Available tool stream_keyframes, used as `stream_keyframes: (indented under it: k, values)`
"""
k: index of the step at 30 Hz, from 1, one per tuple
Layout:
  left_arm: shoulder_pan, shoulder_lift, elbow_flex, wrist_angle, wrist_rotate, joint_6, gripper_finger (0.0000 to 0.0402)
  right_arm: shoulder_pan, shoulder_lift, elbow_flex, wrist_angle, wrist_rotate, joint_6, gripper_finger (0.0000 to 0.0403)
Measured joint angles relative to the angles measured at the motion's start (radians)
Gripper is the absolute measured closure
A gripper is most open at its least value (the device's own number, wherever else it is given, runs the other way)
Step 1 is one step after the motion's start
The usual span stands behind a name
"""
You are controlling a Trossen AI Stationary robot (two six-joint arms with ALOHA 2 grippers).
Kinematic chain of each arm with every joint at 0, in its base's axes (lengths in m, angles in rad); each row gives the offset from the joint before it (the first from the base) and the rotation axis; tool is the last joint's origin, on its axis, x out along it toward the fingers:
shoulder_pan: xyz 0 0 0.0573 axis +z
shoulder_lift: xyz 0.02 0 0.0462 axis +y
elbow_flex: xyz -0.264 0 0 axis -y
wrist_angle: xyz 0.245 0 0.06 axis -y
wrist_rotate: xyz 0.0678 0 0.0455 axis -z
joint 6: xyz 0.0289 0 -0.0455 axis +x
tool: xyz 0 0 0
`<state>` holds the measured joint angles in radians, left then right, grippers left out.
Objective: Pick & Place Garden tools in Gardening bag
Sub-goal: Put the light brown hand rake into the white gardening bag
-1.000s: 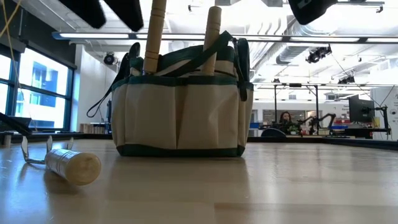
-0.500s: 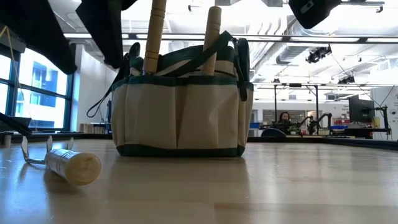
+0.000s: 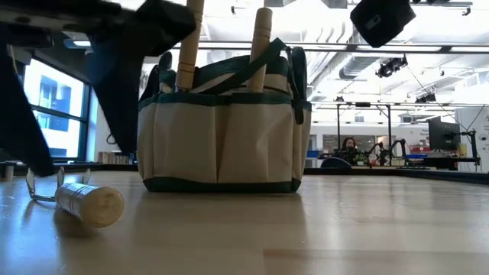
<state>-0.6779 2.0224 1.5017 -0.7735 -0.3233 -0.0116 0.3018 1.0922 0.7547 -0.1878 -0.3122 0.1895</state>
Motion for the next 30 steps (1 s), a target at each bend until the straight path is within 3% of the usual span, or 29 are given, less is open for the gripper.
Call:
stream_keyframes:
  k: [21,30]
  values:
    - [0.038,0.058,0.000,0.034,0.087,0.034,0.0212,0.074,0.062,0.000,0.118,-0.003,0.029,0.0170]
    - [0.037,0.087,0.003,0.032,0.100,0.034,0.0284,0.074,0.061,0.000,0.127,-0.004,0.053,0.0170]
